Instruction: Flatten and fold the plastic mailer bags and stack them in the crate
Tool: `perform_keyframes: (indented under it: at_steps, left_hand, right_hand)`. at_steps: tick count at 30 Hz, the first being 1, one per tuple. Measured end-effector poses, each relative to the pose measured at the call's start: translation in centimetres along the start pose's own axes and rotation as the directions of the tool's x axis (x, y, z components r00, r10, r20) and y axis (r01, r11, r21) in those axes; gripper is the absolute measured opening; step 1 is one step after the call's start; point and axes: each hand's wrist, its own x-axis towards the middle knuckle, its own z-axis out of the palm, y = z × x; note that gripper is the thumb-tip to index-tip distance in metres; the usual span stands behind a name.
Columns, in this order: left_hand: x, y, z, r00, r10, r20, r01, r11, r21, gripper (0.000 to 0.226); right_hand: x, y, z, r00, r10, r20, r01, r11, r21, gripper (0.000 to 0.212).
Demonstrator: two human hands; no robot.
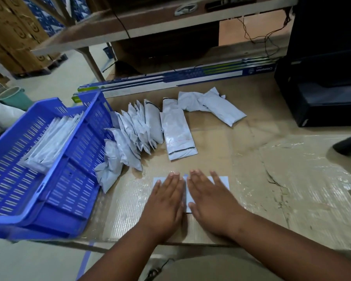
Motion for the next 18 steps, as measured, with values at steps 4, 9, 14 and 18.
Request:
perform_keyframes:
  at_steps: [4, 9, 14, 18]
  left_hand:
    - [0.6, -0.1, 0.7, 0.999, -0.036, -0.016, 0.035, 0.999, -0.02, 0.063]
    - [-0.4, -2.5, 1.0, 0.996, -0.081, 0.046, 0.083, 0.996, -0.029, 0.069]
    - [-1.9, -4.0, 0.4, 0.98, -0.171, 0.104, 0.176, 0.984, -0.04, 0.074]
    - [-1.5, -3.9, -1.8, 0.978, -0.168, 0.121, 0.18, 0.979, -0.096, 0.079]
  right_hand:
    - [0.0, 0.0, 2.3, 0.997, -0.003, 0.078, -0.001, 0.998, 0.06, 0.077]
    - [-1.6, 1.9, 2.2, 0.993, 0.054, 0.107, -0.06, 0.997, 0.05, 0.089]
    - [-4.1, 4.4, 1.1, 0.976, 0.142, 0.162, -0.154, 0.986, 0.06, 0.088]
    - [-4.9, 6.2, 0.0, 0.966, 0.149, 0.212, -0.166, 0.984, 0.067, 0.085]
